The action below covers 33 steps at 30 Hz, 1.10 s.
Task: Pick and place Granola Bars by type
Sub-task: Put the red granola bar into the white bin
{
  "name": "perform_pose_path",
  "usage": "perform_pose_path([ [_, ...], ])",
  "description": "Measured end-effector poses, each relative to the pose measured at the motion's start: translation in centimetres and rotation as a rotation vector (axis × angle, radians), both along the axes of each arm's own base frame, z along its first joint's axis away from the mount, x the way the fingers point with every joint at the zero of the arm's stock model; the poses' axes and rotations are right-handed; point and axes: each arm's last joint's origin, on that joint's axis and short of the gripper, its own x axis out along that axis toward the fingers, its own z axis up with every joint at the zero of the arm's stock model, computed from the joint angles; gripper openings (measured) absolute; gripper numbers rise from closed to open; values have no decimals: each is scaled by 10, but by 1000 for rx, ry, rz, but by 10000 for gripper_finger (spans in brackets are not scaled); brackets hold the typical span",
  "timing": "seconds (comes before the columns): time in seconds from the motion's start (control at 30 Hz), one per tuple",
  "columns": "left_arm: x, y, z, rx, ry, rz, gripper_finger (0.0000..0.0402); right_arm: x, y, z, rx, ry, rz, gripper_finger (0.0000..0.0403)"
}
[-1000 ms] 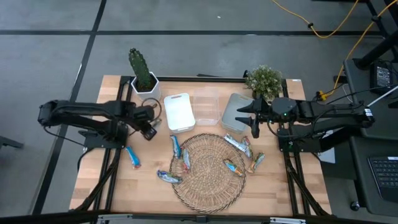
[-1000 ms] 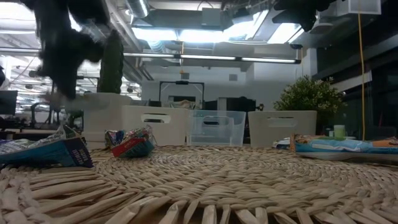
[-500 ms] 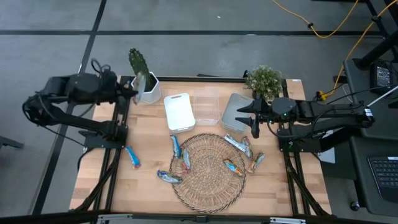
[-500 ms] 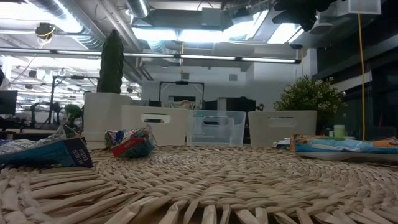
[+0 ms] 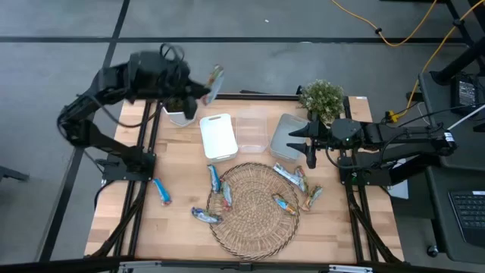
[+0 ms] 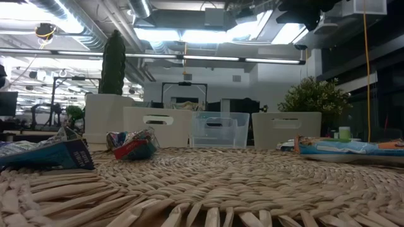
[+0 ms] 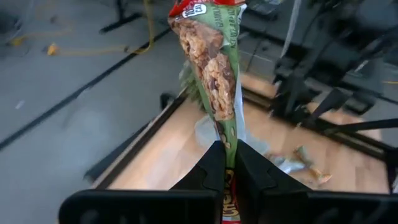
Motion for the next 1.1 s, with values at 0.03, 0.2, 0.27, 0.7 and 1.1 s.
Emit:
perform_pose_path([
  [0.03,5,4,4,9,7,-12,6,0,0,0,-4,1,2,187],
  [0.2,21,23,1,6,122,11,6,0,0,0,-1,2,0,187],
  [0.27,25,31,-11,-22,198,31,6,0,0,0,0,3,0,187],
  [0.7,61,56,-216,-395,597,-6,6,-1,0,-3,-3,28,1,187],
  [1.1,58,58,-246,-459,596,12,44,-1,0,-2,-1,27,0,187],
])
